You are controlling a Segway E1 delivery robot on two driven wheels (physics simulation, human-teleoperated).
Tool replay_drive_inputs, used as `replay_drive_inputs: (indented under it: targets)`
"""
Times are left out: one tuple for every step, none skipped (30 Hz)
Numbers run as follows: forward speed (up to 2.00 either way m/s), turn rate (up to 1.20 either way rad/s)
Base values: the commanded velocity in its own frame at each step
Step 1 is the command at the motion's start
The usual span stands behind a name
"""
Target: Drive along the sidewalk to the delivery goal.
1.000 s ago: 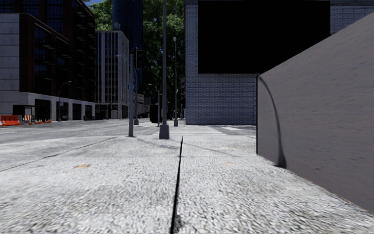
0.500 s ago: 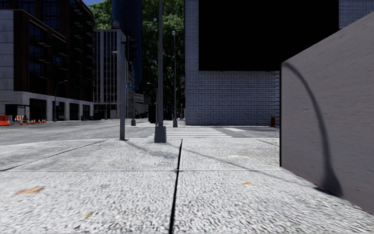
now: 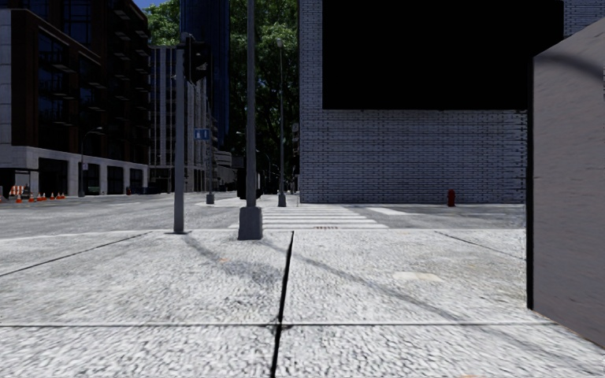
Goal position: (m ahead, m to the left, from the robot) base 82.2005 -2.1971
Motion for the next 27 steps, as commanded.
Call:
replay_drive_inputs:
  targets:
    - [2.0,0.0]
    - [2.0,0.0]
    - [2.0,0.0]
    - [2.0,0.0]
    - [2.0,0.0]
    - [2.0,0.0]
    - [2.0,0.0]
    - [2.0,0.0]
    - [2.0,0.0]
    - [2.0,0.0]
    - [2.0,0.0]
    - [2.0,0.0]
    - [2.0,0.0]
    - [2.0,0.0]
    - [2.0,0.0]
    - [2.0,0.0]
    - [2.0,0.0]
    - [2.0,0.0]
    - [2.0,0.0]
    - [2.0,0.0]
    - [2.0,0.0]
    - [2.0,0.0]
    - [2.0,0.0]
    - [2.0,0.0]
    - [2.0,0.0]
    - [2.0,0.0]
    - [2.0,0.0]
